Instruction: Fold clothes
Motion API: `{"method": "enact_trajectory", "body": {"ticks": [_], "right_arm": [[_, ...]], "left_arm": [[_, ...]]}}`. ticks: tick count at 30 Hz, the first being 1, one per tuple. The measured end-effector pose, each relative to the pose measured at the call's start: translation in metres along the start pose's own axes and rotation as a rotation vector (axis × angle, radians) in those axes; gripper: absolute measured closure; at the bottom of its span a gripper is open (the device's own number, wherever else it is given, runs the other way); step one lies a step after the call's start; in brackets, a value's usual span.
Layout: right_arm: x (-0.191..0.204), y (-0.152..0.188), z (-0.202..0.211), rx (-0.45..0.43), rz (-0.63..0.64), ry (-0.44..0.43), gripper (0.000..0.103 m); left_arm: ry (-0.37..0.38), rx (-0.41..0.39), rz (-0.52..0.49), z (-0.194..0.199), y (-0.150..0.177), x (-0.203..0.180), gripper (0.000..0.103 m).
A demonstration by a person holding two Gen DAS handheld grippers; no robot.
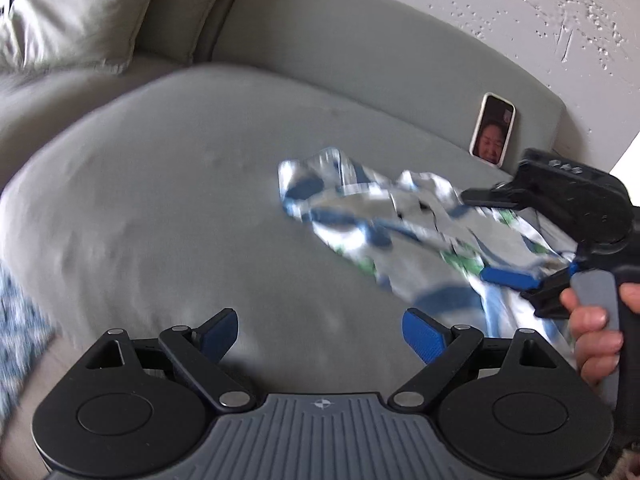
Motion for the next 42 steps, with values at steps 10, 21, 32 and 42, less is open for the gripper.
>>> {"method": "enact_trajectory", "body": {"ticks": [10, 21, 32, 42], "right_arm": [[0.03, -0.051, -0.089, 0.058, -0.077, 0.142, 0.015], [0.042, -0.051, -0.133, -0.011, -0.007, 0.412, 0.06], [0.033, 0.008, -0.024, 0.011, 0.217, 0.151, 0.101], [-0.049, 0.143, 0.135, 0.097, 0.508, 0.281, 0.101]], "left_arm": [[-0.013, -0.041, 0.023, -0.021, -0.043, 0.025, 0.014], [-0.034, -0.006, 0.147, -0.017, -0.025, 0.064, 0.014], [-0.036, -0.05, 0.119, 0.024, -0.002, 0.052, 0.014], [-0.011, -0.049, 0.015, 0.037, 0.006, 0.0, 0.013]]}}
Point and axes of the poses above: each gripper's, at about its wrist camera, not at the fingertips, and z roughly against the way its jaws point, x to its left, y to its underside, the point moved 6 cm from there along -z, roughly the way its jaws point, and after that the axes turned 11 degrees about x, right-handed, at the moved point
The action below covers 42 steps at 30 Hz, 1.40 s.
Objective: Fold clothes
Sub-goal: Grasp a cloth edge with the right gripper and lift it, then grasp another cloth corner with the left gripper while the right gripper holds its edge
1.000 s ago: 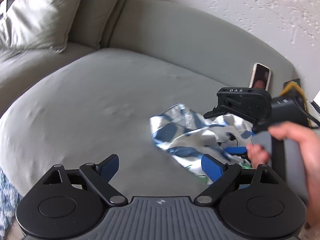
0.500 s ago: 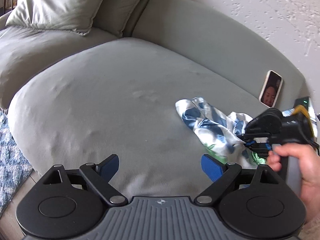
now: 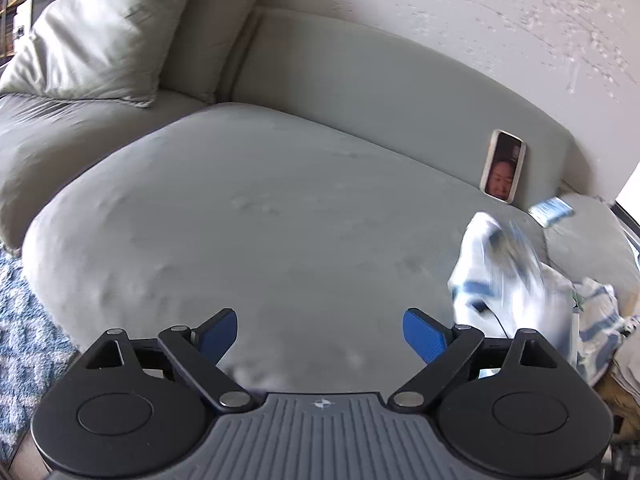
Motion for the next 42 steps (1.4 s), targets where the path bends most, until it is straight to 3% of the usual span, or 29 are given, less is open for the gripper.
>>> {"method": "enact_trajectory", "body": {"ticks": [3, 5, 9, 15, 16, 21, 22, 29, 37, 40, 42], "right_arm": [[-0.039, 0.038, 0.021, -0.018, -0.096, 0.098, 0.101], [-0.063, 0.052, 0.032, -0.059, -0.195, 0.118, 0.101], [-0.087, 0.058, 0.038, -0.128, -0.343, 0.053, 0.101], [-0.089, 0.05, 0.023, -0.085, -0.338, -0.017, 0.1], [-0.088, 0.05, 0.021, -0.085, -0.331, -0.026, 0.1], [-0.084, 0.048, 0.016, -0.105, -0.313, -0.059, 0.1], [-0.085, 0.047, 0.016, -0.113, -0.317, -0.066, 0.1], [-0.091, 0.043, 0.012, -0.126, -0.328, -0.119, 0.099], [-0.091, 0.042, 0.011, -0.123, -0.311, -0.161, 0.098], [-0.088, 0.039, 0.012, -0.127, -0.294, -0.174, 0.098], [-0.086, 0.038, 0.012, -0.13, -0.288, -0.185, 0.098]], "left_arm": [[0.022, 0.024, -0.037, -0.005, 0.003, -0.022, 0.013], [0.049, 0.05, -0.064, -0.01, 0.005, -0.038, 0.013], [0.096, 0.093, -0.136, -0.021, 0.007, -0.073, 0.013], [0.121, 0.094, -0.313, -0.043, -0.018, -0.135, 0.015], [0.129, 0.125, -0.322, -0.051, -0.023, -0.144, 0.017], [0.17, 0.244, -0.365, -0.09, -0.042, -0.195, 0.052], [0.164, 0.252, -0.388, -0.097, -0.045, -0.208, 0.053], [0.005, 0.345, -0.582, -0.153, -0.05, -0.276, 0.04], [-0.141, 0.362, -0.692, -0.189, -0.049, -0.306, 0.043], [-0.217, 0.353, -0.779, -0.198, -0.04, -0.317, 0.054], [-0.252, 0.357, -0.804, -0.203, -0.036, -0.318, 0.069]]}}
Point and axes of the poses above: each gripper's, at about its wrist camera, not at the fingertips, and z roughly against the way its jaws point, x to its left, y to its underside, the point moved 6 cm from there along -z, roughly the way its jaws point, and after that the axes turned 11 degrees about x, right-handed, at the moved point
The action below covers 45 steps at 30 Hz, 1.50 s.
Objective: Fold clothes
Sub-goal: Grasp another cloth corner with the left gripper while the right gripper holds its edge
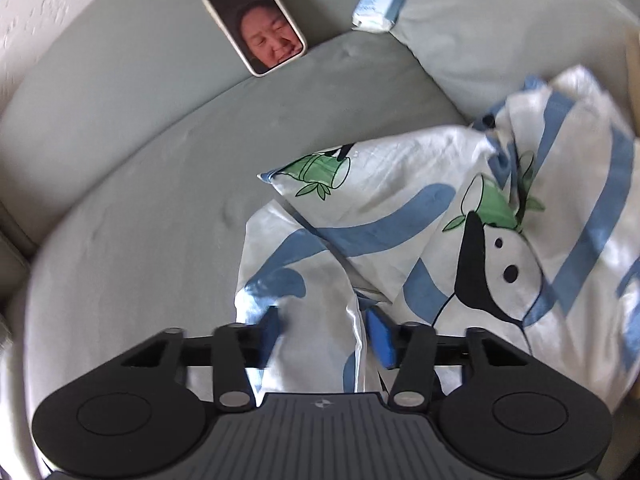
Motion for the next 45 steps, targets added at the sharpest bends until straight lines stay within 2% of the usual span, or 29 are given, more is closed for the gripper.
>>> {"method": "enact_trajectory", "body": {"ticks": [1, 3, 4, 7, 10, 12, 16, 19, 21, 23, 28, 32, 34, 36, 41, 43, 45], "right_arm": [[0.001, 0.0, 0.0, -0.001, 0.002, -0.005, 0.098], [0.002, 0.0, 0.002, -0.007, 0.003, -0.01, 0.098], [0.002, 0.0, 0.003, -0.011, 0.002, -0.012, 0.098], [-0.002, -0.001, 0.007, -0.028, -0.017, -0.014, 0.098], [-0.009, -0.002, 0.014, -0.054, -0.074, -0.02, 0.098], [-0.014, -0.003, 0.017, -0.065, -0.125, -0.034, 0.098], [-0.017, -0.006, 0.027, -0.108, -0.204, -0.08, 0.098], [-0.013, -0.01, 0.043, -0.18, -0.225, -0.102, 0.098], [-0.008, -0.014, 0.053, -0.221, -0.222, -0.099, 0.098], [-0.002, -0.019, 0.063, -0.255, -0.214, -0.103, 0.098], [0.017, -0.031, 0.087, -0.339, -0.189, -0.12, 0.098], [0.017, -0.032, 0.102, -0.365, -0.202, -0.086, 0.098], [0.013, -0.03, 0.107, -0.365, -0.219, -0.067, 0.098], [0.005, -0.026, 0.105, -0.348, -0.256, -0.054, 0.098], [-0.01, -0.017, 0.099, -0.325, -0.307, -0.043, 0.098], [-0.011, -0.017, 0.098, -0.322, -0.308, -0.039, 0.098], [-0.013, -0.016, 0.096, -0.324, -0.31, -0.042, 0.098]], "left_arm": [[-0.012, 0.01, -0.005, -0.003, 0.0, -0.001, 0.074], [-0.022, 0.025, -0.012, -0.008, 0.002, -0.001, 0.102], [-0.016, 0.028, -0.015, -0.01, 0.004, 0.0, 0.102], [0.083, -0.052, 0.052, -0.001, 0.014, 0.019, 0.103], [0.195, -0.155, 0.209, 0.018, 0.04, 0.058, 0.103], [0.296, -0.206, 0.348, 0.028, 0.063, 0.093, 0.103], [0.624, -0.302, 0.692, 0.043, 0.119, 0.163, 0.103], [0.809, -0.427, 0.838, 0.061, 0.166, 0.202, 0.103], [0.89, -0.499, 0.896, 0.077, 0.192, 0.219, 0.103], [0.943, -0.535, 0.946, 0.086, 0.216, 0.231, 0.103], [0.976, -0.548, 0.992, 0.093, 0.263, 0.236, 0.103], [0.894, -0.39, 0.921, 0.065, 0.279, 0.197, 0.103], [0.899, -0.311, 0.924, 0.044, 0.282, 0.178, 0.103], [0.888, -0.271, 0.922, 0.029, 0.281, 0.165, 0.103], [0.812, -0.228, 0.899, 0.009, 0.276, 0.153, 0.103], [0.799, -0.209, 0.892, 0.005, 0.275, 0.156, 0.097], [0.785, -0.194, 0.884, 0.004, 0.273, 0.156, 0.08]]}}
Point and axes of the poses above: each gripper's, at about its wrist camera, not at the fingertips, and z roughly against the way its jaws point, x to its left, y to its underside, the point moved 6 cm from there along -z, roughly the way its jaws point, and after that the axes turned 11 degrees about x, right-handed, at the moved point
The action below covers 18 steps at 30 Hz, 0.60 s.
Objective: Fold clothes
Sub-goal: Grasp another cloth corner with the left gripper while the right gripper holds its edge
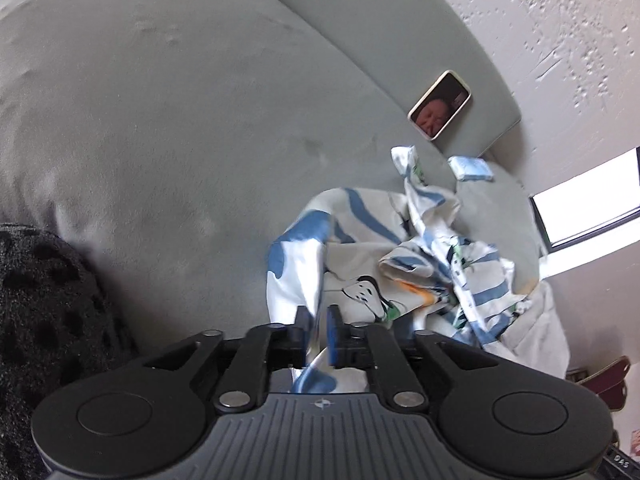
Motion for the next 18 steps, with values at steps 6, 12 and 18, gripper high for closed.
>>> {"method": "enact_trajectory", "body": {"ticks": [6, 12, 18], "right_arm": [[-0.002, 0.006, -0.004, 0.022, 0.001, -0.004, 0.098], [0.001, 0.006, -0.005, 0.023, 0.002, -0.021, 0.098], [0.004, 0.007, -0.007, 0.02, 0.022, -0.023, 0.098]], "left_arm": [[-0.02, -0.027, -0.051, 0.01, -0.001, -0.002, 0.059], [-0.041, -0.038, -0.026, 0.015, -0.006, 0.005, 0.049], [-0.064, -0.029, -0.06, -0.001, -0.018, -0.001, 0.046]]}}
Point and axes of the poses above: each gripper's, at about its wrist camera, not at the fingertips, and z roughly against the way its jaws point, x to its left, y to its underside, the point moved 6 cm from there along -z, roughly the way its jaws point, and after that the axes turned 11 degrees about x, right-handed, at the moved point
